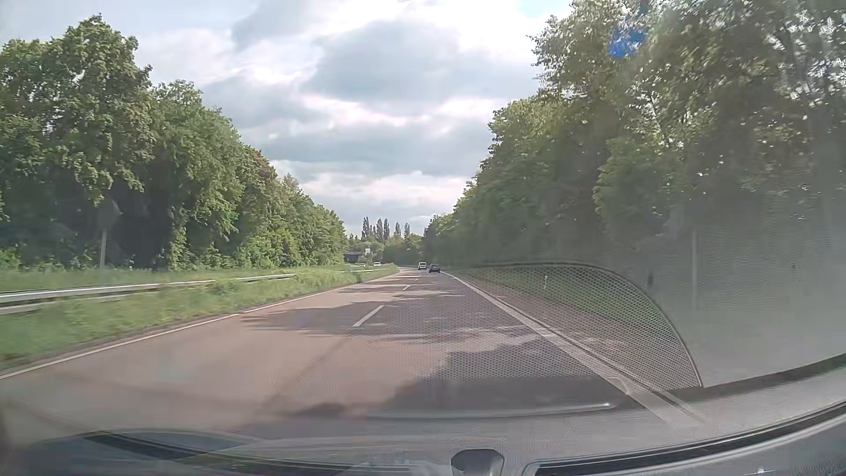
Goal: Follow the waypoints while adhering to traffic rules and regulations
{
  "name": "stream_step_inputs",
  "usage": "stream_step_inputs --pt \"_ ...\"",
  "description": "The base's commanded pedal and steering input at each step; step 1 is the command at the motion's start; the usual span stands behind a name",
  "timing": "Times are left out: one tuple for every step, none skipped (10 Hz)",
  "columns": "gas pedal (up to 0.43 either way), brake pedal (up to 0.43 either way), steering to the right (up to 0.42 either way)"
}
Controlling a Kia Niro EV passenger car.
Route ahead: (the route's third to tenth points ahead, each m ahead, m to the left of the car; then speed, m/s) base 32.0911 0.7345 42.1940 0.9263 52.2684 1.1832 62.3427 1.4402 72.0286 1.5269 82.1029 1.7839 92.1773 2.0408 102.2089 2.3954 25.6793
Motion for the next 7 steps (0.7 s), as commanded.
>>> stream_step_inputs --pt "0.157 0.0 0.002" --pt "0.157 0.0 0.002" --pt "0.157 0.0 0.002" --pt "0.157 0.0 0.002" --pt "0.157 0.0 0.002" --pt "0.157 0.0 0.002" --pt "0.157 0.0 0.001"
